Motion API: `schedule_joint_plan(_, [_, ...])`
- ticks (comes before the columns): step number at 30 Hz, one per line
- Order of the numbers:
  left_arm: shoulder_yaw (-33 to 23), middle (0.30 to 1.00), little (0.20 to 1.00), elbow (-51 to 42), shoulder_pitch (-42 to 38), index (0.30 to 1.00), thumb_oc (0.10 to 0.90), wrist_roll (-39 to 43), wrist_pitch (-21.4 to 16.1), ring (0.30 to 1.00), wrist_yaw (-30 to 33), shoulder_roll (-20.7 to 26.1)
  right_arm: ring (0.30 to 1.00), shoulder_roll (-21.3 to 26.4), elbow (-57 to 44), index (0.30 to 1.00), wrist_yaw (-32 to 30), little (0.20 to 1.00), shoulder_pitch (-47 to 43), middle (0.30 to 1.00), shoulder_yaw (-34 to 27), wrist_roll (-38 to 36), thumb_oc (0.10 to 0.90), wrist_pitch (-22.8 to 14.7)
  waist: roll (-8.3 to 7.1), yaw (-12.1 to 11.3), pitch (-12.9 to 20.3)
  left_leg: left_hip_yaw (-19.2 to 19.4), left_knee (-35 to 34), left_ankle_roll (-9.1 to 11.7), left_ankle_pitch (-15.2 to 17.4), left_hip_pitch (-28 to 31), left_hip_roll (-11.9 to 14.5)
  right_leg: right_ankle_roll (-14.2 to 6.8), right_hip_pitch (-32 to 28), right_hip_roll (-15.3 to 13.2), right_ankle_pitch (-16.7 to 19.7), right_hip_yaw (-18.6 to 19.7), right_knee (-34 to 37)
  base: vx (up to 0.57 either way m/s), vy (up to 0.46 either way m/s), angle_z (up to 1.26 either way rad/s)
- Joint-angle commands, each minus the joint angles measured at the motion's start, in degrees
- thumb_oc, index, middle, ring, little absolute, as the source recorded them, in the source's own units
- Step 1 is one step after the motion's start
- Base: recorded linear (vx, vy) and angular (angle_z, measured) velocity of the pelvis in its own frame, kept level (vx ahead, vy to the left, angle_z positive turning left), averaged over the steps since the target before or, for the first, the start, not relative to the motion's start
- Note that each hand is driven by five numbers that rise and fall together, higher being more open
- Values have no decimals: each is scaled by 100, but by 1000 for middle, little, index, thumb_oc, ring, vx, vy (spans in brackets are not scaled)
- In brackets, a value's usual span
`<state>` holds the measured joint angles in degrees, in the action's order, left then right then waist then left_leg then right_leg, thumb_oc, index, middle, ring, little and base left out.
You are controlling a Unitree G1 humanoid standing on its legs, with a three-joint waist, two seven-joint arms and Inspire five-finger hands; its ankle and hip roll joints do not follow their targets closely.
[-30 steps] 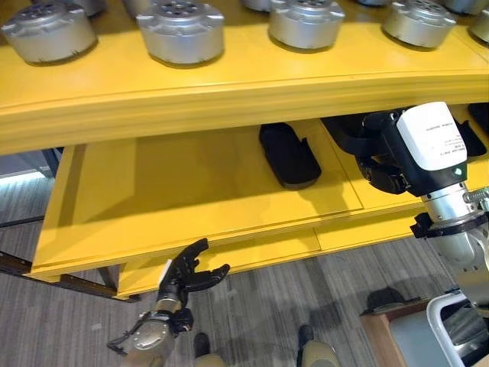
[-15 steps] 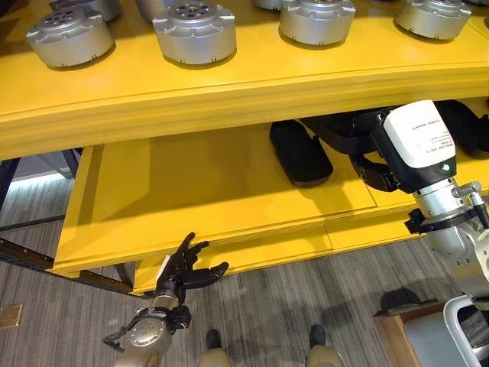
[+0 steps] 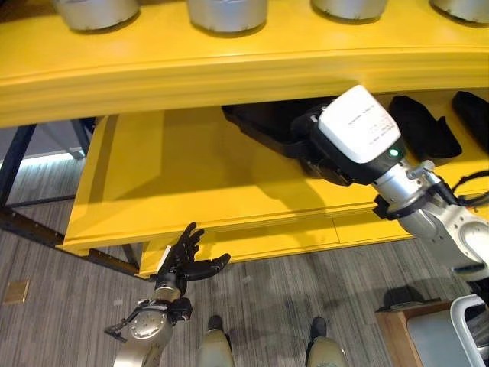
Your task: Move parts from the plastic box to the shelf.
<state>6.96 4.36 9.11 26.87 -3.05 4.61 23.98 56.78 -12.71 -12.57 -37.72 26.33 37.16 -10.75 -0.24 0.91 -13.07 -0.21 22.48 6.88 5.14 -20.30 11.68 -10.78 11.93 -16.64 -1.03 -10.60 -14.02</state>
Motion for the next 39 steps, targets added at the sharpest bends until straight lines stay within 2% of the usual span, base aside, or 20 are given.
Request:
schedule_joint_plan(1, [-78,1000,1000,-797,-327,1000,900,270,-702,1000,94,683,300,-288,368,300,-409,300,-2258,300,-500,-164,400,449,-347,-592,3,83,661,-10,342,-130,195,122,-210,-251,-565,-7,-944,-50,-4,15])
schedule_joint_plan(6, [-27,1000,1000,-780,-392,1000,900,304,-724,1000,120,757,300,-468,666,300,-310,300,-2669,300,-180,-212,400,507,-350,-713,-79,-26,817,-40,372,-329,126,133,-126,-299,-609,-83,-1122,-44,1,23])
schedule_joint_plan(14, [47,1000,1000,-722,-494,1000,900,419,-802,1000,127,919,300,-942,1672,300,-188,300,-3492,300,496,-574,400,680,-295,-987,-334,-285,1070,-99,395,-768,-43,191,30,-342,-696,-246,-1349,-43,0,25])
schedule_joint_plan(18, [86,1000,1000,-705,-513,1000,900,468,-829,1000,144,973,300,-1117,2269,300,-161,300,-3808,300,743,-667,400,786,-270,-1092,-422,-374,1097,-115,360,-933,-103,223,84,-354,-710,-333,-1387,-29,-6,20])
schedule_joint_plan(22, [138,1000,1000,-701,-533,1000,900,559,-893,1000,132,1038,300,-1283,3340,300,-192,300,-4153,300,1079,-823,400,928,-212,-1211,-512,-461,1107,-133,313,-1092,-196,253,155,-382,-723,-400,-1431,-22,9,8])
schedule_joint_plan(28, [255,1000,1000,-697,-597,1000,900,649,-955,1000,118,1099,300,-1562,4548,300,-277,300,-4342,300,1272,-998,400,1103,-102,-1276,-622,-514,1160,-171,275,-1273,-275,287,283,-404,-713,-432,-1514,-24,20,12])
schedule_joint_plan(29, [255,1000,1000,-695,-599,1000,900,649,-956,1000,118,1098,300,-1563,4553,300,-280,300,-4346,300,1276,-999,400,1101,-101,-1275,-621,-514,1162,-171,275,-1276,-275,287,287,-404,-714,-431,-1516,61,2,10])
schedule_joint_plan(30, [265,1000,1000,-685,-605,1000,900,658,-953,1000,121,1092,300,-1573,4624,300,-268,300,-4329,300,1292,-995,400,1123,-99,-1277,-624,-530,1219,-136,437,-1235,-256,251,254,-388,-841,-396,-1573,-9,16,6])
schedule_joint_plan(31, [281,1000,1000,-681,-633,1000,900,657,-955,1000,135,1085,300,-1588,4731,300,-287,300,-4293,300,1285,-1001,400,1141,-79,-1270,-657,-515,1191,-180,280,-1309,-286,295,319,-407,-720,-427,-1547,54,0,1])
schedule_joint_plan(32, [290,1000,1000,-675,-632,1000,900,658,-946,1000,146,1080,300,-1606,4802,300,-294,300,-4265,300,1255,-1023,400,1169,-68,-1264,-664,-534,1246,-147,434,-1272,-275,265,287,-390,-845,-385,-1603,0,0,0])
schedule_joint_plan(33, [301,1000,1000,-661,-648,1000,900,659,-940,1000,161,1077,300,-1641,4822,300,-287,300,-4223,300,1234,-1048,400,1181,-53,-1253,-680,-531,1257,-153,434,-1289,-283,273,303,-390,-849,-372,-1615,-28,39,0])
schedule_joint_plan(34, [306,1000,1000,-654,-672,1000,900,648,-934,1000,180,1070,300,-1681,4793,300,-268,300,-4187,300,1229,-1059,400,1193,-23,-1235,-717,-505,1231,-201,284,-1350,-304,323,380,-411,-726,-380,-1606,0,0,0])
schedule_joint_plan(35, [305,1000,1000,-649,-667,1000,900,648,-933,1000,181,1069,300,-1687,4792,300,-266,300,-4182,300,1231,-1061,400,1193,-32,-1238,-704,-519,1276,-160,441,-1297,-283,285,335,-394,-850,-343,-1648,-14,30,3])
schedule_joint_plan(36, [312,1000,1000,-639,-677,1000,900,642,-926,1000,190,1058,300,-1722,4780,300,-254,300,-4147,300,1215,-1070,400,1195,-21,-1223,-717,-506,1284,-160,443,-1299,-275,285,349,-398,-849,-335,-1656,0,0,0])
schedule_joint_plan(37, [306,1000,1000,-650,-688,1000,900,632,-925,1000,199,1052,300,-1755,4770,300,-246,300,-4118,300,1196,-1084,400,1197,-2,-1209,-738,-482,1251,-204,292,-1355,-290,326,421,-419,-729,-361,-1627,-89,61,-4])
schedule_joint_plan(39, [315,1000,1000,-645,-709,1000,900,618,-918,1000,227,1023,300,-1940,4782,300,-247,300,-3977,300,1079,-1184,400,1203,25,-1187,-774,-457,1267,-207,297,-1366,-278,334,454,-419,-736,-337,-1639,-17,21,-8])
